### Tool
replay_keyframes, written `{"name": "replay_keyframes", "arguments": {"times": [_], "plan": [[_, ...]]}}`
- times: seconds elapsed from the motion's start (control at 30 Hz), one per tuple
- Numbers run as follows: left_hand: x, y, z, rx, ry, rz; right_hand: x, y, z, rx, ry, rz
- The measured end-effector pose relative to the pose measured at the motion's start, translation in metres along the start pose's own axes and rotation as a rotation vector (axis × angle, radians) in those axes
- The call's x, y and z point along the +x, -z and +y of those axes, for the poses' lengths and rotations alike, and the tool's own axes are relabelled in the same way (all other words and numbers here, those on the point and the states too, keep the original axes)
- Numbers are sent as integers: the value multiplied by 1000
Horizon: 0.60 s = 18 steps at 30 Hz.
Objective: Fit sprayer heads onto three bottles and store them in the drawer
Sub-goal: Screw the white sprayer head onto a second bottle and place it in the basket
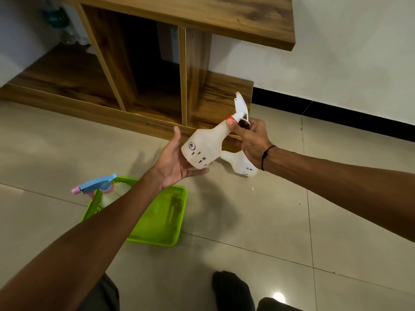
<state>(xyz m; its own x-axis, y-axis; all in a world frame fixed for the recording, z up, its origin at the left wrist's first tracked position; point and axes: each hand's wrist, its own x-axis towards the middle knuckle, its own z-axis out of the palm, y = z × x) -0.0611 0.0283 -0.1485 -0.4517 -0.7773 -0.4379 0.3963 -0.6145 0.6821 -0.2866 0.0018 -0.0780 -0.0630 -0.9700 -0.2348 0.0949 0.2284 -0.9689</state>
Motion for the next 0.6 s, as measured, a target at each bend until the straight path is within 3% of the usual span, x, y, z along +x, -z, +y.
{"name": "replay_keyframes", "arguments": {"times": [0.07, 0.27, 0.43, 0.6], "plan": [[-2, 6, 2, 97, 50, -7, 2, 0, 1, 16, -19, -50], [2, 5, 2, 357, -178, 105, 12, 9, -3, -4, -51, -175], [-4, 21, 16, 521, -53, 1, 27, 17, -30, -349, -152, -381], [-4, 22, 14, 840, -126, 7, 26, 13, -22, -488, -62, -418]]}}
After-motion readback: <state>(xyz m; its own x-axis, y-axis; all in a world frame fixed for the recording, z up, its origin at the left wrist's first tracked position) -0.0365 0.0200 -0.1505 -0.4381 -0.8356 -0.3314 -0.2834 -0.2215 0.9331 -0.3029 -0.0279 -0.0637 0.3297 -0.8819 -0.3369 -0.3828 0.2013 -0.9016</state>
